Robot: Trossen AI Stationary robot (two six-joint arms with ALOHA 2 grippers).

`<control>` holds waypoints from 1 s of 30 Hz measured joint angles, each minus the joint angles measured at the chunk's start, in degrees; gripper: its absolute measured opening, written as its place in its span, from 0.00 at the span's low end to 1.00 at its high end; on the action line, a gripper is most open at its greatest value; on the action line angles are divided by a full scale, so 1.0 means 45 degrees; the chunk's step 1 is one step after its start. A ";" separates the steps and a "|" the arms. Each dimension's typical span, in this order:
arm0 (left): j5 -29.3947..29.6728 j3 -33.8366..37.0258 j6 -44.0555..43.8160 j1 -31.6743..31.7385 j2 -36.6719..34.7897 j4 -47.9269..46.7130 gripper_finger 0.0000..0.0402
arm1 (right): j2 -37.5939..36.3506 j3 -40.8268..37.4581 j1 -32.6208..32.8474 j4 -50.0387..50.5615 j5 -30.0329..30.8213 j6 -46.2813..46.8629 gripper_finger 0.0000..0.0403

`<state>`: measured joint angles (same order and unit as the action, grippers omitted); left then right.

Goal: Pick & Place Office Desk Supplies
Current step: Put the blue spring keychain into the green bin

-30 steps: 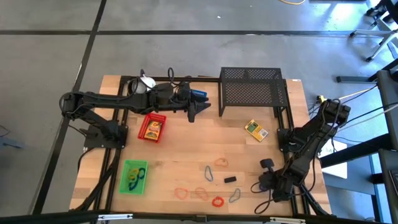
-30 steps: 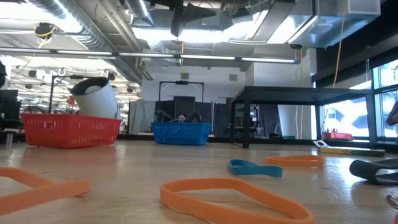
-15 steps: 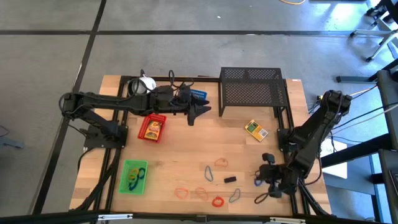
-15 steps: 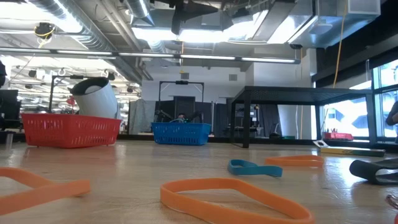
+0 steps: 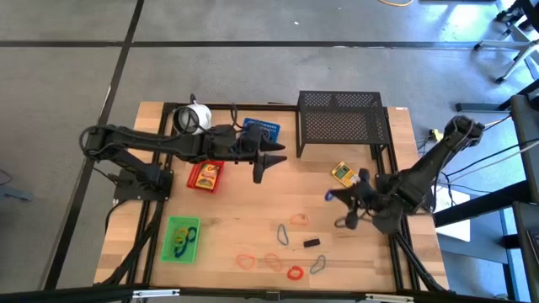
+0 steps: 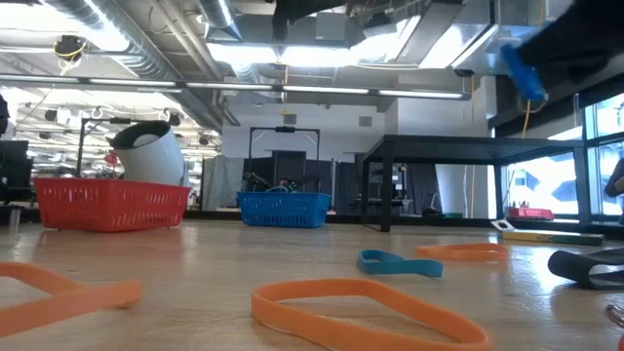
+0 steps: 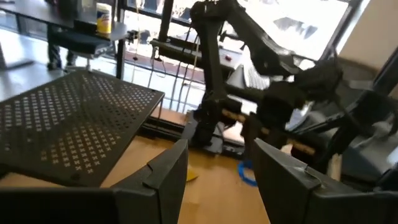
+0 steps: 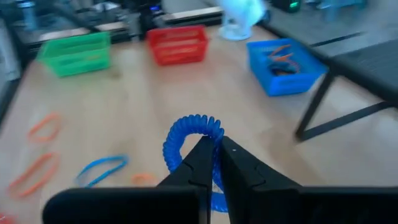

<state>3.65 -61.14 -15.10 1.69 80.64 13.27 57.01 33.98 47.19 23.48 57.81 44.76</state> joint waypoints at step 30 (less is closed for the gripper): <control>0.1863 0.0000 0.0350 -0.2009 0.3018 0.2892 0.51 | -0.0185 0.0023 -0.6641 -0.7564 -0.5840 -0.4351 0.05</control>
<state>12.03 -61.14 -13.52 -7.35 94.22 26.29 56.18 34.09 17.31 -10.56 31.53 25.18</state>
